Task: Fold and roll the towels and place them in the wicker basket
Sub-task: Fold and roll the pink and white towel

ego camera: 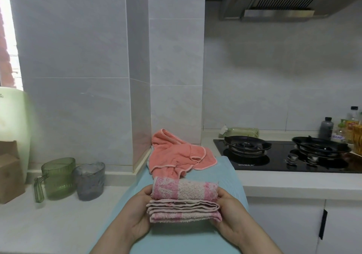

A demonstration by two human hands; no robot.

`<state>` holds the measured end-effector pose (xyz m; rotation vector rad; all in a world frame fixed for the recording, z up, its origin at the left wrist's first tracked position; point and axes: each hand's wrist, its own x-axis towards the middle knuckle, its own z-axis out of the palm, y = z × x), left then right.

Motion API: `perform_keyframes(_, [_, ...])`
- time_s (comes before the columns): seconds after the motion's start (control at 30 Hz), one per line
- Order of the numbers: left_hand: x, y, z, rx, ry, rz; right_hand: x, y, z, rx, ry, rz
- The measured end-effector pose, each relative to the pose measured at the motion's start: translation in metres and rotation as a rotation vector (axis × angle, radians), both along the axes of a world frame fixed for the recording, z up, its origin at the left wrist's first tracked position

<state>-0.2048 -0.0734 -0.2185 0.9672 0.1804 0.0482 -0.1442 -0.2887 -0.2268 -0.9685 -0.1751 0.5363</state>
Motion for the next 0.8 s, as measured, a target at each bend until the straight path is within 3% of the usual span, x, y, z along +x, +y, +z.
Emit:
perform_keyframes(0.17, [0.0, 0.001, -0.002, -0.029, 0.042, -0.006, 0.002, 0.0, -0.004, -0.004, -0.021, 0.003])
perform_keyframes(0.37, [-0.001, 0.0, -0.008, -0.021, -0.048, 0.093, -0.001, 0.004, -0.005, -0.004, -0.057, -0.09])
perform_keyframes(0.53, [0.0, -0.005, -0.017, 0.341, -0.114, 0.16, -0.005, 0.006, -0.011, -0.254, -0.358, -0.225])
perform_keyframes(0.67, [0.001, -0.003, -0.021, 0.575, -0.19, 0.253, -0.005, 0.006, -0.01, -0.318, -0.434, -0.287])
perform_keyframes(0.8, [-0.005, -0.011, -0.016, 0.815, -0.161, 0.247, -0.009, 0.007, -0.006, -0.522, -0.482, -0.235])
